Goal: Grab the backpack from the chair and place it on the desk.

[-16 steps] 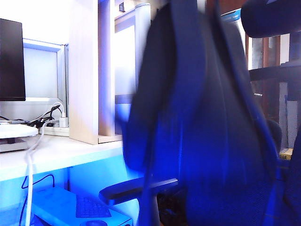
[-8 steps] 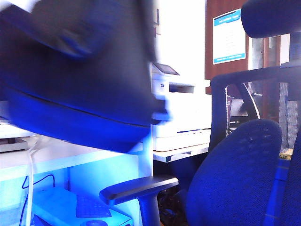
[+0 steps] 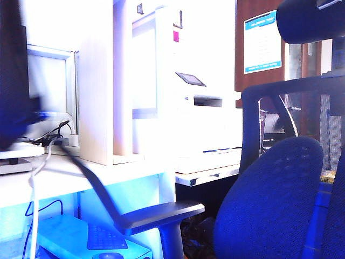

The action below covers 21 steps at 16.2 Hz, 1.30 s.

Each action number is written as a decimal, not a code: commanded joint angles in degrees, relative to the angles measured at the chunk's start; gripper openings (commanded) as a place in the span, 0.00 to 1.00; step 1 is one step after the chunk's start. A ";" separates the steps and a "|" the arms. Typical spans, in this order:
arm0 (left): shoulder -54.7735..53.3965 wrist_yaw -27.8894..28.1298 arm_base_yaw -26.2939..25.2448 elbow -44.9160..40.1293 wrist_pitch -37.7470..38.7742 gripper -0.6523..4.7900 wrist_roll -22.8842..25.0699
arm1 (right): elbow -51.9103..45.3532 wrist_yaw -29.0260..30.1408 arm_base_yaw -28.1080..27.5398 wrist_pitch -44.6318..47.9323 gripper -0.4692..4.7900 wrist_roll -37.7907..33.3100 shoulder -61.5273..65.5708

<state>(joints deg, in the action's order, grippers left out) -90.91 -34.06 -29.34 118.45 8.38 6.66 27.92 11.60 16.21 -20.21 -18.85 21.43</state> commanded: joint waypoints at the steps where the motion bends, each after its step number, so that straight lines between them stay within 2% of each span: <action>1: -0.83 5.64 -6.01 1.40 -10.78 0.11 0.83 | 0.26 -0.02 -0.04 0.46 0.88 -0.22 0.00; 2: -2.47 10.23 -7.91 1.40 -10.78 0.11 0.81 | 0.26 0.11 -0.04 0.42 0.88 -0.22 -0.02; 3: -3.15 11.13 -8.68 1.40 -10.64 0.18 0.37 | 0.26 0.09 -0.04 0.39 0.88 -0.22 -0.02; 5: -3.96 12.37 -9.40 1.36 -9.49 0.44 -1.53 | 0.26 1.36 -0.04 0.52 0.88 -0.22 0.00; 6: -4.22 12.37 -9.38 1.36 -9.05 0.53 -1.57 | 0.26 4.55 -0.04 0.66 0.88 -0.26 -0.02; 7: -4.24 12.33 -9.35 1.33 -8.46 0.57 -1.53 | 0.31 7.30 -0.04 0.79 0.88 -0.44 -0.02; 8: -4.33 12.22 -9.38 1.36 -7.67 0.58 -1.55 | 0.31 13.38 -0.07 1.38 0.88 -0.79 -0.02; 9: -4.33 12.26 -9.38 1.36 -7.15 0.75 -1.55 | 0.31 18.45 -0.07 2.38 0.88 -1.22 -0.02; 10: -4.33 12.76 -9.38 1.33 -6.64 1.00 -1.57 | 0.28 21.03 -0.07 3.52 0.89 -2.60 -0.02; 12: -4.31 18.58 -9.38 1.36 -6.12 1.00 -1.49 | 0.31 22.77 -0.11 5.29 0.88 -3.85 -0.02; 15: -4.31 31.36 -9.38 1.38 -6.32 1.00 0.44 | 0.31 23.67 -0.11 5.40 0.88 -4.00 -0.04; 18: -4.33 47.12 -9.38 1.36 -6.23 1.00 0.15 | 0.31 28.63 -0.11 5.44 0.88 -4.90 -0.02; 21: -4.33 58.23 -9.40 1.38 -8.68 1.00 0.22 | 0.28 29.05 -0.11 5.44 0.88 -5.42 -0.02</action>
<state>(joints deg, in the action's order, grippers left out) -95.90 19.79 -38.70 119.13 2.66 6.63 27.97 40.32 16.14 -15.90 -24.01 21.45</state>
